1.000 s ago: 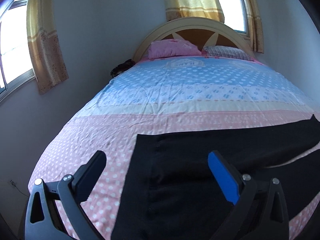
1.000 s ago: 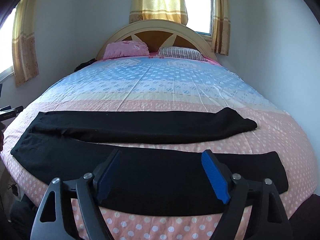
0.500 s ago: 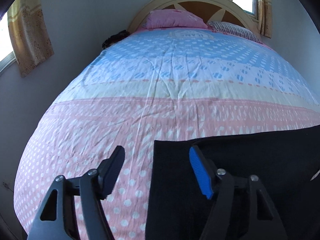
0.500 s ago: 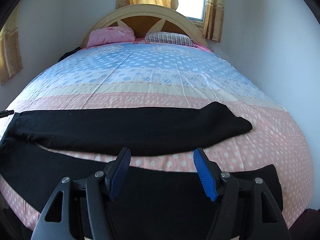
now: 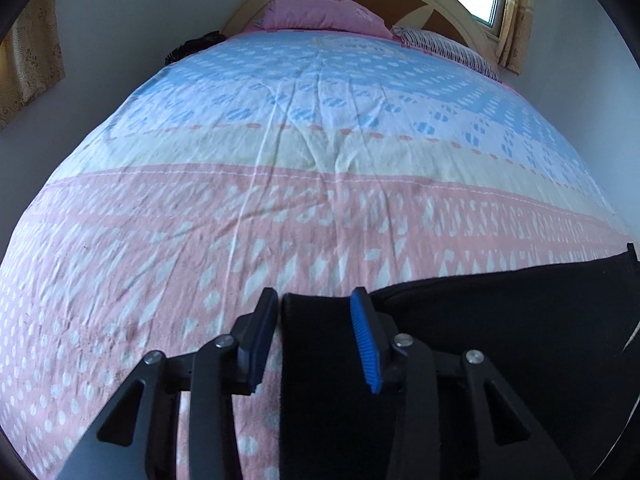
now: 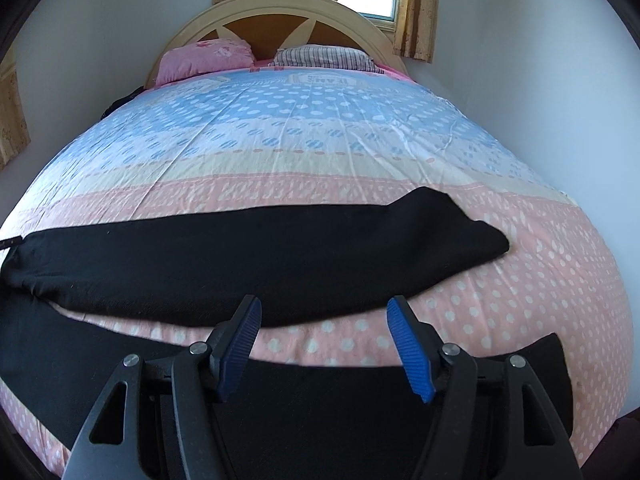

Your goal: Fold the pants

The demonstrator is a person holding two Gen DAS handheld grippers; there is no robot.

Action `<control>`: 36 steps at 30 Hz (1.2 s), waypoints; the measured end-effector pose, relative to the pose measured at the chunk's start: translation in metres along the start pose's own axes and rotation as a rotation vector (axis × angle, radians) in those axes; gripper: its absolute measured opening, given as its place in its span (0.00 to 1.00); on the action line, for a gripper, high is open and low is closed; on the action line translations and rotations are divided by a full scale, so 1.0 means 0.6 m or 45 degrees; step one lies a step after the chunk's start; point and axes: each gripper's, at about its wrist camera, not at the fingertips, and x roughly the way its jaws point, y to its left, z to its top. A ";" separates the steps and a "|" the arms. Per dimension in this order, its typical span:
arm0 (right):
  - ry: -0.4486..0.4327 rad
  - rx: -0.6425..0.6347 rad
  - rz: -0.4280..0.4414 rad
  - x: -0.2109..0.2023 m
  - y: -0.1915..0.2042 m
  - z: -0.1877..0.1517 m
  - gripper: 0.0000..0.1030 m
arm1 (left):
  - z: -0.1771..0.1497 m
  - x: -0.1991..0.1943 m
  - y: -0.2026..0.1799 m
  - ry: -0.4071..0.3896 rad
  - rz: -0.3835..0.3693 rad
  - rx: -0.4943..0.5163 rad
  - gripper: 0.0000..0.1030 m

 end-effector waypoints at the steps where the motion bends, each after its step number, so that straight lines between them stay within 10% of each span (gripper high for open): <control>1: -0.004 0.014 -0.008 0.003 -0.009 0.005 0.65 | -0.001 -0.001 0.002 -0.001 -0.009 -0.001 0.35; 15: 0.070 0.408 -0.109 0.116 -0.240 0.113 0.65 | -0.004 -0.001 0.006 -0.038 -0.078 0.007 0.17; 29: 0.293 0.408 0.031 0.305 -0.276 0.168 0.65 | -0.002 0.006 0.004 -0.026 -0.069 0.001 0.18; 36: 0.311 0.335 0.099 0.307 -0.254 0.164 0.16 | -0.002 0.006 -0.005 -0.021 -0.027 0.043 0.18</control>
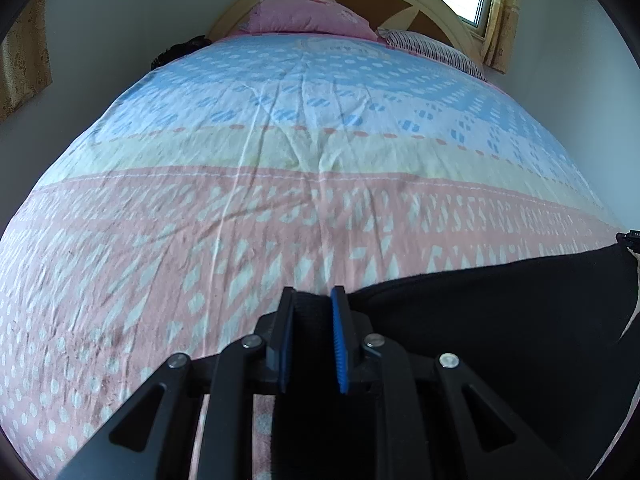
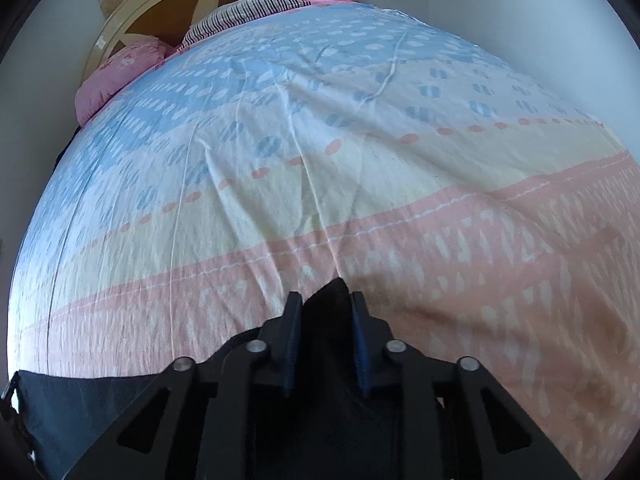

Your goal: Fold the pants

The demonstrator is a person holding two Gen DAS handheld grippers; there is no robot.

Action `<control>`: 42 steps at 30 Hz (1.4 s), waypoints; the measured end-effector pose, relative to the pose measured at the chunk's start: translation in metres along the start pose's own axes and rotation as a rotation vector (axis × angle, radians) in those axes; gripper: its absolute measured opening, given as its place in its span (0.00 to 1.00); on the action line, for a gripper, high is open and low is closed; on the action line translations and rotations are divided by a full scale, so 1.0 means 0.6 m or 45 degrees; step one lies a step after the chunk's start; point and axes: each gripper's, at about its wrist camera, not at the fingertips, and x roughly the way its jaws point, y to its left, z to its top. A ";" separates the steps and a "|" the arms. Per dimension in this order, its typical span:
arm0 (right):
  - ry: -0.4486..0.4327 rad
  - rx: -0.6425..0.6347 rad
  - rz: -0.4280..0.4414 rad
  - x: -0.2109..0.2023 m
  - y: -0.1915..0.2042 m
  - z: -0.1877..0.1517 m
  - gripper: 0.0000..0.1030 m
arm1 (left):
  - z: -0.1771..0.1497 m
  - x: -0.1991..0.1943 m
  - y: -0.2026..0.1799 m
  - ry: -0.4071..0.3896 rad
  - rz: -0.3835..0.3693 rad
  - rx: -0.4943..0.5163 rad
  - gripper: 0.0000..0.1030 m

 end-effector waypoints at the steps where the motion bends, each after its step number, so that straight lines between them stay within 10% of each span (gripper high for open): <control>1: -0.009 -0.007 0.000 -0.005 0.000 -0.001 0.10 | 0.001 0.001 0.000 0.006 0.001 0.003 0.18; 27: -0.443 0.118 0.085 -0.299 -0.105 -0.201 0.04 | -0.041 -0.179 0.004 -0.347 -0.240 -0.051 0.14; 42: -0.365 0.185 0.036 -0.289 -0.185 -0.323 0.04 | -0.174 -0.209 0.014 -0.335 -0.361 -0.034 0.14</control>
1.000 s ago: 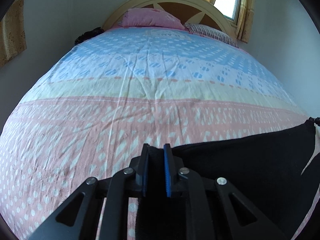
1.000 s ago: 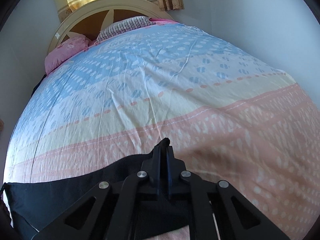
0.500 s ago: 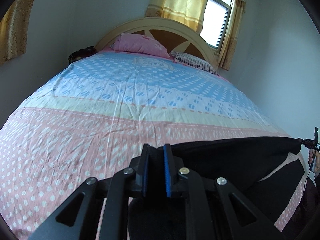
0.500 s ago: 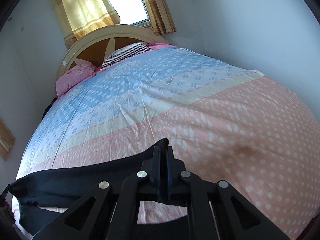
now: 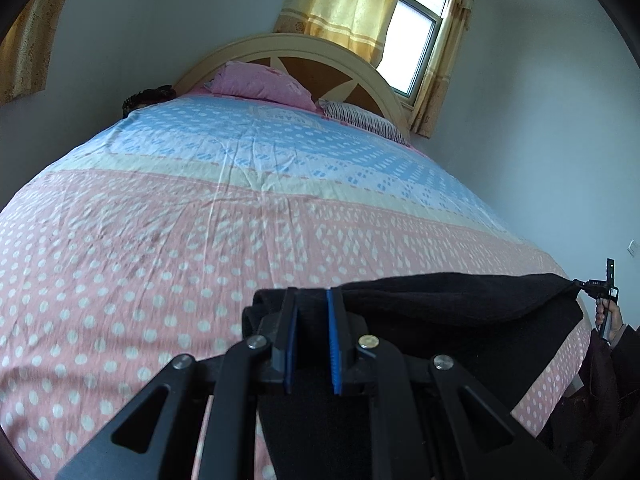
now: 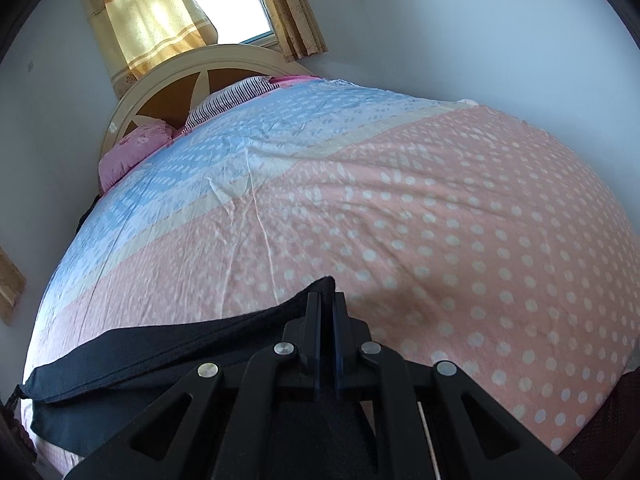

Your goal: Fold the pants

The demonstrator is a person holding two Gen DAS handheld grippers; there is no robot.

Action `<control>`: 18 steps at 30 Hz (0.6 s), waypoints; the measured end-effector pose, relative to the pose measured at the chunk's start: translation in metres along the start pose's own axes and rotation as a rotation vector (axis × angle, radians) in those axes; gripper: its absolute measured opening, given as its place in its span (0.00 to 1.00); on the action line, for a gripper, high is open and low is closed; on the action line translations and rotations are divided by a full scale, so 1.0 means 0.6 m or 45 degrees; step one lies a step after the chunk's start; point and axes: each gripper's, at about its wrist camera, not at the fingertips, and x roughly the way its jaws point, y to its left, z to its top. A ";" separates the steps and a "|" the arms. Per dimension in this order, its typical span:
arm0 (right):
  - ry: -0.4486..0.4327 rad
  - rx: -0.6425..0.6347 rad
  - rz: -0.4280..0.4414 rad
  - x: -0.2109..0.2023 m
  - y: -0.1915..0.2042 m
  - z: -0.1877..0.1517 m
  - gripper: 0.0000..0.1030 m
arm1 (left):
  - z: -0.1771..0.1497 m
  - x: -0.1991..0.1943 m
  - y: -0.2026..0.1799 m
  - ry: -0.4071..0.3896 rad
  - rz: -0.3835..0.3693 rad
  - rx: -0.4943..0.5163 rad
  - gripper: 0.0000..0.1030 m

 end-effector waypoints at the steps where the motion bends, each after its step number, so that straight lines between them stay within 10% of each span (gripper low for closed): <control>1: 0.004 -0.001 -0.008 0.000 -0.002 -0.004 0.04 | -0.008 0.001 0.000 0.011 0.001 0.003 0.14; 5: 0.010 -0.113 -0.094 -0.016 0.025 -0.013 0.09 | -0.028 0.002 -0.002 0.035 0.011 0.023 0.14; 9: -0.129 -0.209 -0.175 -0.083 0.071 -0.008 0.38 | -0.029 0.002 -0.001 0.027 0.004 0.021 0.14; 18: -0.059 -0.908 0.076 -0.109 0.378 -0.121 0.38 | -0.034 0.006 -0.002 0.033 0.006 0.024 0.14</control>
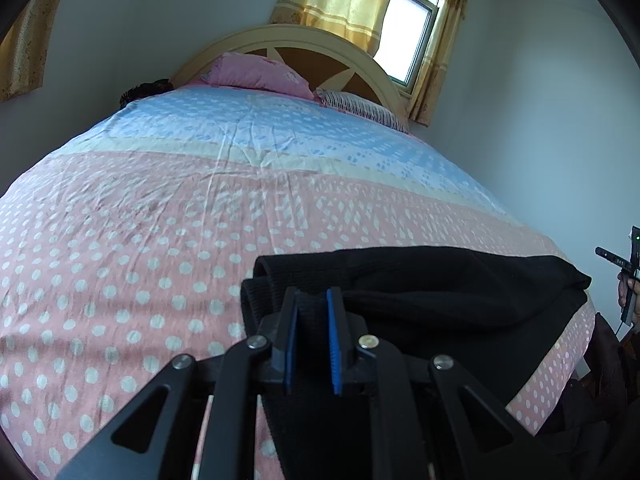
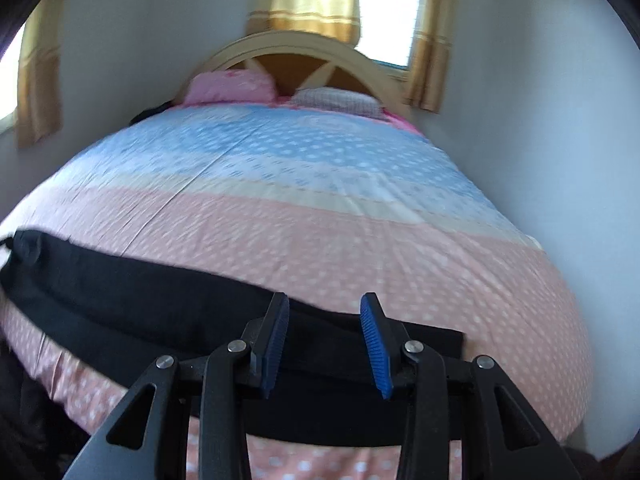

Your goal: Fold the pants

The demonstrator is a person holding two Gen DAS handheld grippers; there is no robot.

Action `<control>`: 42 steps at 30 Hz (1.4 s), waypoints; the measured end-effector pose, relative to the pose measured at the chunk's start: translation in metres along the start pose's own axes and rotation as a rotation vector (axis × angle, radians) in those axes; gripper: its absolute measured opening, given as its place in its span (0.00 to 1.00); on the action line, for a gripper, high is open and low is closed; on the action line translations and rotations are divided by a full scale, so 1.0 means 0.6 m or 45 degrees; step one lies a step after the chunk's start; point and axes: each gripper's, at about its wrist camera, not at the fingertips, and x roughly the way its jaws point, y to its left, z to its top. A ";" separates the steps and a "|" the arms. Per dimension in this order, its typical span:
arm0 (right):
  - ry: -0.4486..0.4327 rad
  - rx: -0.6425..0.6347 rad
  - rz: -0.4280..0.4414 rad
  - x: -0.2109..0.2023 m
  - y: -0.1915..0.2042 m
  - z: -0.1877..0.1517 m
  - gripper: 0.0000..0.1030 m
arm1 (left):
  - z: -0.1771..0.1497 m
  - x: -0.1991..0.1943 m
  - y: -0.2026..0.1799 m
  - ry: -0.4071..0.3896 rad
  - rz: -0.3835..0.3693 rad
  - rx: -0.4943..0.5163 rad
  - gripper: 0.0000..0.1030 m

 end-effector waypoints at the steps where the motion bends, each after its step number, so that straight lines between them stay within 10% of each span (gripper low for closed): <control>1: 0.013 -0.067 0.021 0.010 0.034 0.002 0.38 | 0.000 0.000 0.000 -0.001 0.001 0.001 0.14; 11: 0.099 -0.591 0.101 0.100 0.270 -0.035 0.38 | 0.002 -0.002 -0.026 0.006 0.082 0.189 0.14; 20: 0.140 -0.599 0.112 0.116 0.271 -0.022 0.18 | -0.001 -0.014 -0.024 0.004 0.073 0.249 0.16; 27: 0.153 -0.620 0.095 0.126 0.280 -0.013 0.04 | -0.019 -0.028 -0.065 0.044 0.144 0.565 0.16; 42: 0.135 -0.558 0.202 0.046 0.266 -0.015 0.02 | -0.001 -0.088 -0.084 0.020 0.154 0.833 0.14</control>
